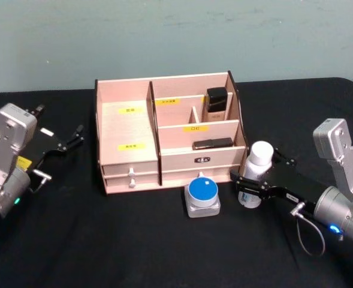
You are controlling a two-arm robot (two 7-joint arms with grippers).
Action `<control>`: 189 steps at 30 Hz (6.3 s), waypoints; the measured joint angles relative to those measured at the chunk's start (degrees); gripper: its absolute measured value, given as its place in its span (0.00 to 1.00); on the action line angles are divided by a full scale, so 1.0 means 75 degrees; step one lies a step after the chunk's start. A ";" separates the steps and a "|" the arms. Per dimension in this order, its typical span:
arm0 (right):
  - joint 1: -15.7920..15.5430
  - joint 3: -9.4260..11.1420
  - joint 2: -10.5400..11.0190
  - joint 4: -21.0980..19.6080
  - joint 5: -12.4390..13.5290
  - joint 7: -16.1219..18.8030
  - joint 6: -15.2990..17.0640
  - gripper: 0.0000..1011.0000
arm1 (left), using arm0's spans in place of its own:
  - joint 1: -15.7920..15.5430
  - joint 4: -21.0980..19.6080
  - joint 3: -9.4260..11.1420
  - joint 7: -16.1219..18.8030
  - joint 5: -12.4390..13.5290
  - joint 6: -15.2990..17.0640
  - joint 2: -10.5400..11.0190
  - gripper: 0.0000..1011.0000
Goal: Pick up the facial cleanser and watermelon frost from the table and place them into the tiered storage box.
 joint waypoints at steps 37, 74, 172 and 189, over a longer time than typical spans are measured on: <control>-0.0070 0.0027 0.0020 -0.0073 0.0033 -0.0052 0.0002 0.58 | 0.0000 0.0000 0.0000 0.0000 0.0000 0.0000 0.0000 1.00; 0.0277 0.0231 0.0247 -0.1402 0.0103 0.0073 0.0313 0.58 | 0.0000 0.0000 -0.0001 0.0000 0.0000 0.0000 0.0000 1.00; 0.4631 -0.1699 -0.2235 0.4443 -0.0197 0.1302 -0.0512 0.58 | 0.0000 0.0000 0.0000 0.0000 0.0000 0.0000 0.0000 1.00; 0.4632 -0.1693 -0.2229 0.4423 -0.0193 0.1292 -0.0508 0.66 | 0.0000 0.0000 0.0000 0.0000 0.0000 0.0000 0.0000 1.00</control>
